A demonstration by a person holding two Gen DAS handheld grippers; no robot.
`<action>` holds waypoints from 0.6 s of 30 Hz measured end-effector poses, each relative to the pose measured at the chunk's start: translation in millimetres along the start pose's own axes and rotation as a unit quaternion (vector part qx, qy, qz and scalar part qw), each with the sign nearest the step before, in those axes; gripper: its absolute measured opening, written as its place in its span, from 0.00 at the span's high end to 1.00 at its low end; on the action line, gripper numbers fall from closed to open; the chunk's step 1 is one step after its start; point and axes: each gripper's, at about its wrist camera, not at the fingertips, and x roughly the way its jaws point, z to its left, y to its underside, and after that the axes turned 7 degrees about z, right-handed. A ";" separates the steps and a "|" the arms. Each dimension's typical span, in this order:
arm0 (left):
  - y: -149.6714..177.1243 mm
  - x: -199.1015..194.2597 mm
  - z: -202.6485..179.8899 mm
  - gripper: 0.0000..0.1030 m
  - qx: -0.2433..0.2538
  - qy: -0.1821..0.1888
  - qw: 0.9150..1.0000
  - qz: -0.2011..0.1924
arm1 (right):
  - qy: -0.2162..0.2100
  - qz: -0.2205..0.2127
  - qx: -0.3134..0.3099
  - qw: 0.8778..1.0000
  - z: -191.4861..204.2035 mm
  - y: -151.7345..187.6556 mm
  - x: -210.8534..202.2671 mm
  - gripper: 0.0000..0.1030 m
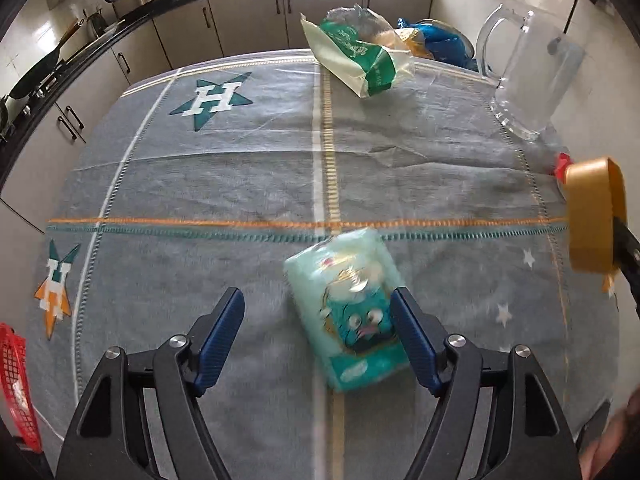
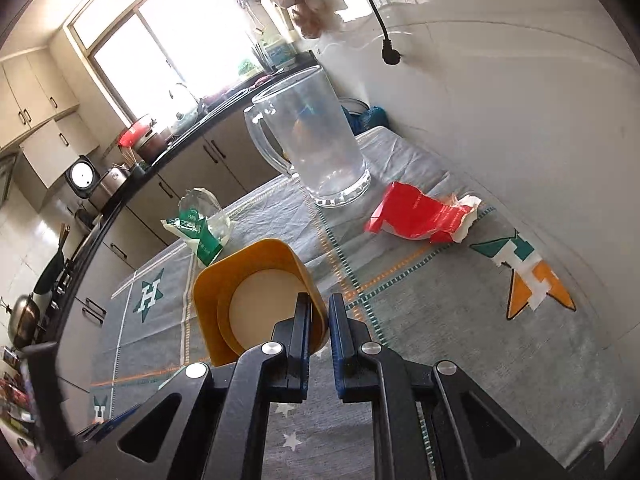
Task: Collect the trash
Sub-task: 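Move both tools back over the table toward the tissue pack and yellow container, then grasp the blue-green tissue pack with the left tool while the right tool grasps the yellow container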
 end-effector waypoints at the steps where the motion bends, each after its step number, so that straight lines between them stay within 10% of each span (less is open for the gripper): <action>1: -2.4 3.7 -2.8 0.28 -0.003 0.012 1.000 0.003 | -0.002 0.001 0.000 1.000 0.4 -0.4 0.6 0.90; 18: 41.9 -18.9 48.0 0.59 0.000 0.059 0.997 -0.044 | -0.025 0.030 -0.064 0.997 37.0 19.7 12.6 0.90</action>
